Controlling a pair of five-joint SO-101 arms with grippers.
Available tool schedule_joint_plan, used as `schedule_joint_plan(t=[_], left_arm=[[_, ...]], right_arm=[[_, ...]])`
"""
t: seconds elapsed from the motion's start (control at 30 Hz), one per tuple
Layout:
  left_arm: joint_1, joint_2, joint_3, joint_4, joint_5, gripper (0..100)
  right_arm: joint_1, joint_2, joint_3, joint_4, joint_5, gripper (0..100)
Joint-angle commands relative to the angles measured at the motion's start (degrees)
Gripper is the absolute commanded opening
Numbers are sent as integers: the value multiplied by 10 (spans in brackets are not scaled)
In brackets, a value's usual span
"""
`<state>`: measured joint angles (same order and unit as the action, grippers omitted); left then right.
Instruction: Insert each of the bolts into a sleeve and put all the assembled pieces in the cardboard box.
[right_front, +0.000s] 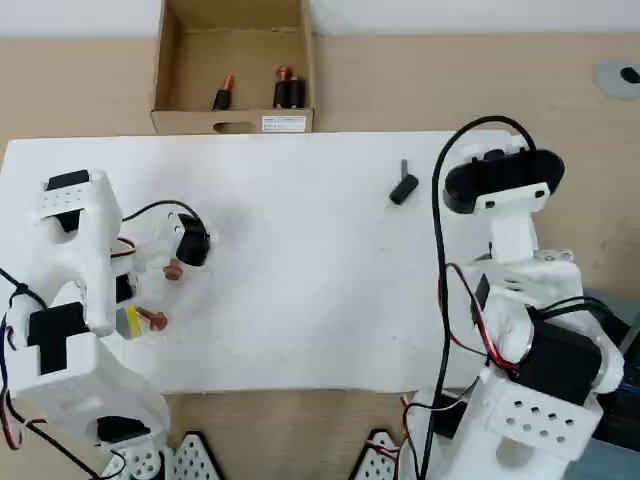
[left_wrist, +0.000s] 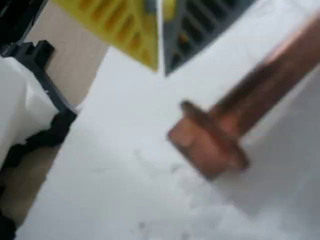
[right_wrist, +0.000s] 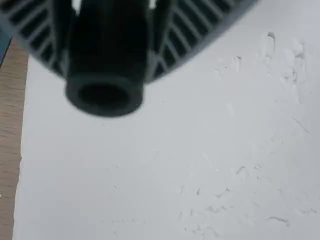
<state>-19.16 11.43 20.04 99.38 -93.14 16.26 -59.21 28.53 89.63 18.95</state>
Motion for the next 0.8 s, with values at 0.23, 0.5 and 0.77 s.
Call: schedule_joint_plan(t=[0.23,0.5,0.77], left_arm=[[19,103,-112,10,-139,3],[29,132,-221,10,-85,13],[50,131,-278,11,-63,12]], right_arm=[[5,-4,-60,-7,4,12],[5,-5,-73,6,3,12],[5,-6,-73,7,3,12]])
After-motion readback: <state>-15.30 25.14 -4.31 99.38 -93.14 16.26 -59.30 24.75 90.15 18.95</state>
